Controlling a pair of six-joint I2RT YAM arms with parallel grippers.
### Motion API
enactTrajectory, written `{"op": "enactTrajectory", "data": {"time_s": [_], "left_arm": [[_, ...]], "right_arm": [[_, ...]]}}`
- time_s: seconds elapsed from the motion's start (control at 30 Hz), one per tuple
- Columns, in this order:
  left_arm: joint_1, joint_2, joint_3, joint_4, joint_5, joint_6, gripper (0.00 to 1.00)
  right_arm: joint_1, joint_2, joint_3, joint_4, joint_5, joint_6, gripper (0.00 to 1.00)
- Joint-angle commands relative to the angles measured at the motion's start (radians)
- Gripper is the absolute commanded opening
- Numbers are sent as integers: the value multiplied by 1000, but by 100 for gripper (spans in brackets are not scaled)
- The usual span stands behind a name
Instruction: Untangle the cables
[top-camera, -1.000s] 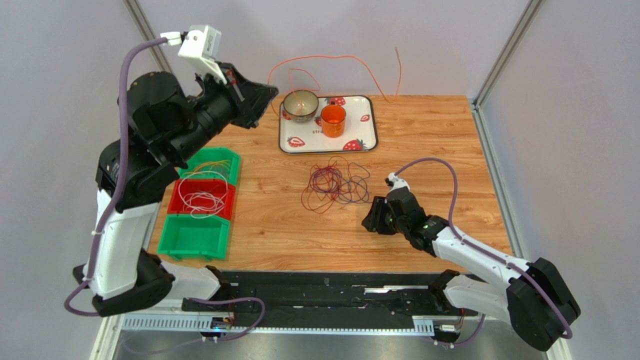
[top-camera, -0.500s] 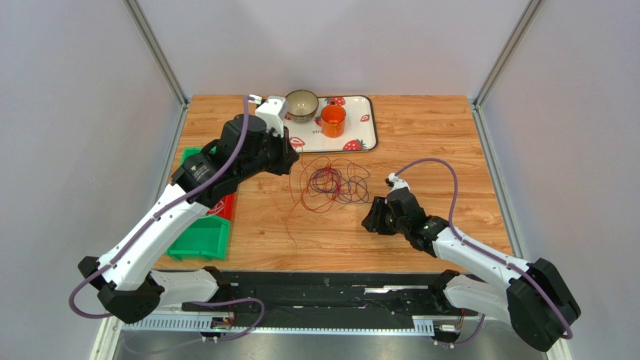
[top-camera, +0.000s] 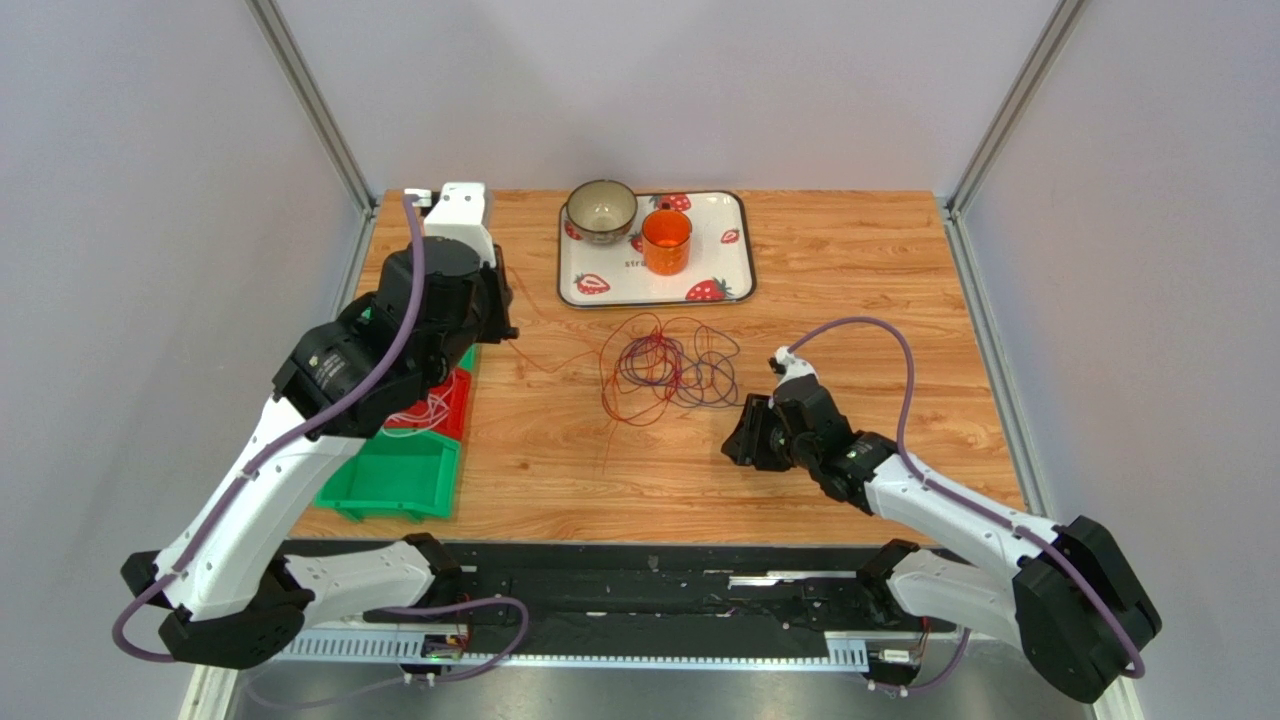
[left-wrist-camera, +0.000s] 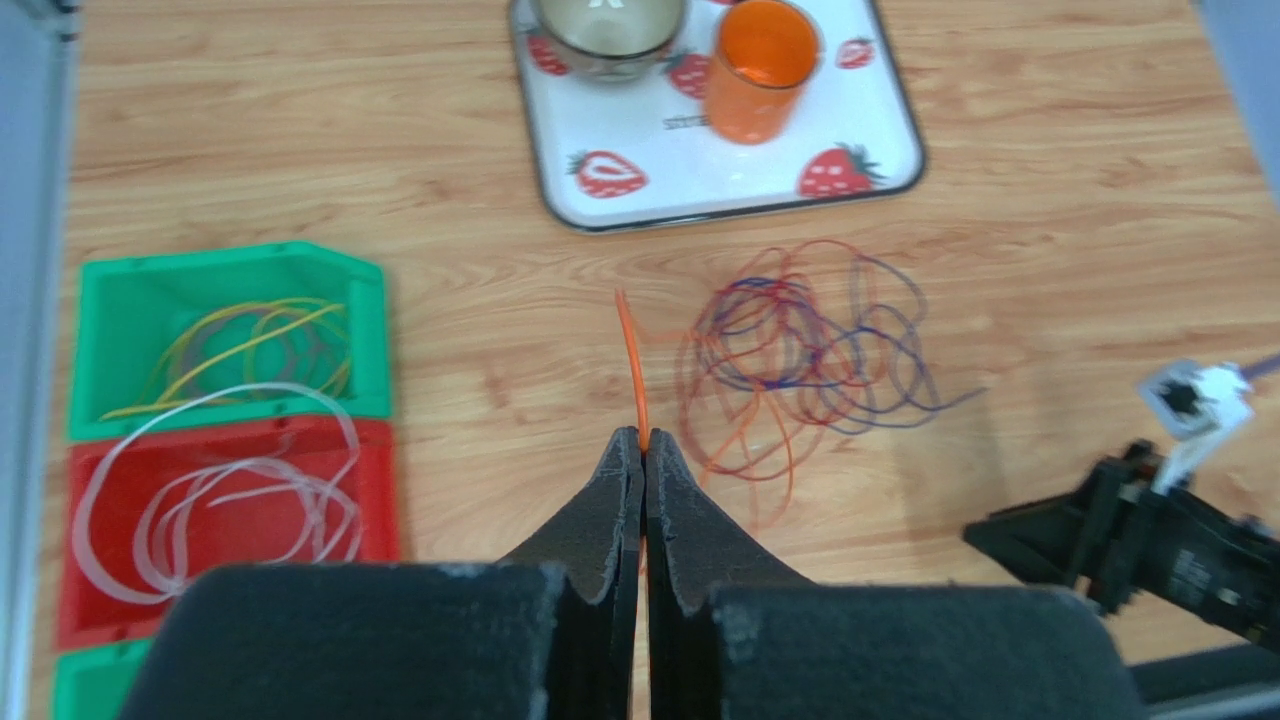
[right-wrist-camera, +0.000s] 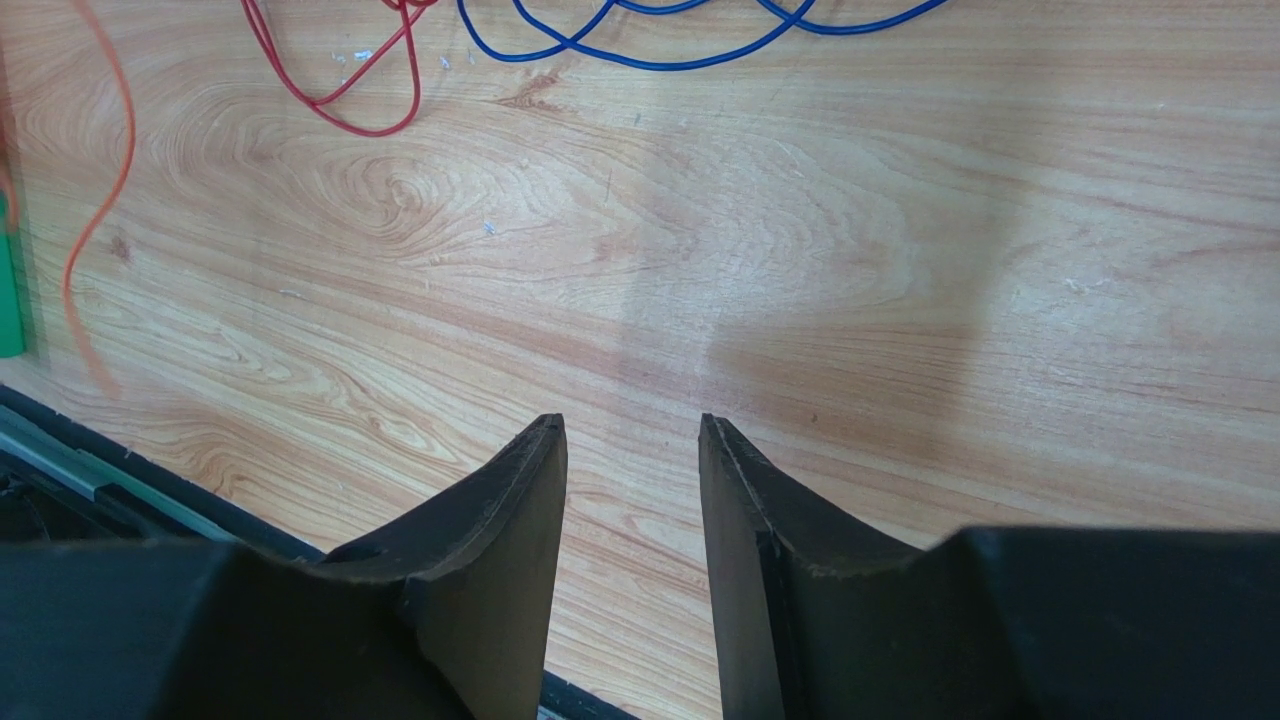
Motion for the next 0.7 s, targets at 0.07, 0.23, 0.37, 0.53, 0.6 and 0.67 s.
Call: {"op": "enactTrajectory", "data": {"time_s": [0.07,0.23,0.37,0.53,0.6,0.67], "left_arm": [[43,43,143,-253,-305,-69,0],[87,41,185,-379,-423,-155,0],[118,18,211,-443,-478,-210,0],[176,-12,240,-489,-537,-207,0],[205,-18,266,-518,-554,-210,0],[221,-27,277,-532,-566,-203,0]], "right_arm": [[4,2,10,44,-4,-11,42],[2,8,13,44,-8,-14,42],[4,26,24,41,-15,-17,42],[4,49,37,34,-20,-20,42],[4,57,42,29,-18,-19,41],[4,67,47,26,-18,-20,42]]}}
